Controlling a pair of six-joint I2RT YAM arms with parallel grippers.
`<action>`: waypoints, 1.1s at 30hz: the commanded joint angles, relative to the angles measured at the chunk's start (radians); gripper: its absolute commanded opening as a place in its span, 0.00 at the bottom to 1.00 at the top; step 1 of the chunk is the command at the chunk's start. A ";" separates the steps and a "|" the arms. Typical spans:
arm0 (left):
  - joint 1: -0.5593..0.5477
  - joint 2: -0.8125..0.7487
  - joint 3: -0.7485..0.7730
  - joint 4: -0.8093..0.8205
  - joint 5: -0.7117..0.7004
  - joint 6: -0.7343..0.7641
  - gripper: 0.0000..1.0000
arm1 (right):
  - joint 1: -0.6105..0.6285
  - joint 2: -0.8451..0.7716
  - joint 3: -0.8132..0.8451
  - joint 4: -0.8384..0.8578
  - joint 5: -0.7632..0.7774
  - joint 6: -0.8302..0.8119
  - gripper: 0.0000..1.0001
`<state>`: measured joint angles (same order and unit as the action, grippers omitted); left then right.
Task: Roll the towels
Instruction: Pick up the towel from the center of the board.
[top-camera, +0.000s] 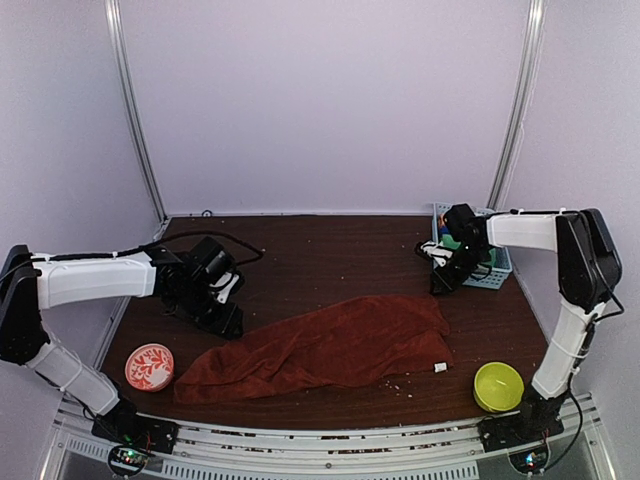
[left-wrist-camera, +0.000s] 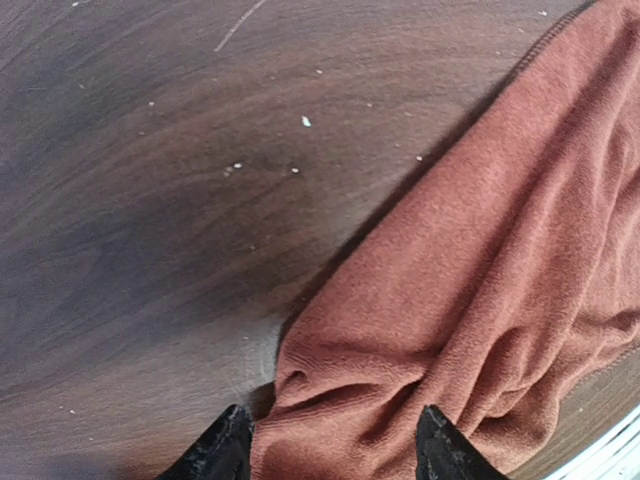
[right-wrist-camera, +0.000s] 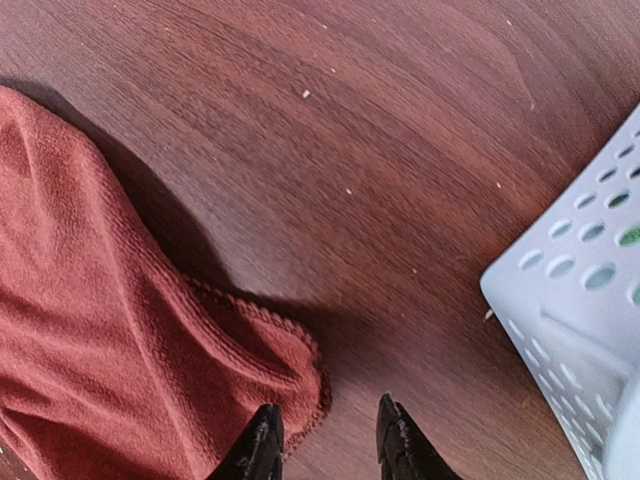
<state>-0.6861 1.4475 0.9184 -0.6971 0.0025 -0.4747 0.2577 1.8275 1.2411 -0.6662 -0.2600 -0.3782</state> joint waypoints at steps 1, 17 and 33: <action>0.015 -0.019 0.016 0.013 -0.049 -0.007 0.57 | 0.023 0.030 0.028 0.042 -0.018 0.018 0.32; 0.051 -0.015 0.016 0.020 -0.104 0.007 0.57 | 0.035 -0.006 0.085 -0.025 -0.033 0.001 0.00; 0.077 -0.002 0.014 0.059 -0.085 0.025 0.58 | 0.038 -0.221 -0.023 -0.022 0.018 -0.019 0.16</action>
<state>-0.6159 1.4464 0.9184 -0.6769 -0.0925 -0.4637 0.2905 1.5181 1.3025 -0.6872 -0.2718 -0.3786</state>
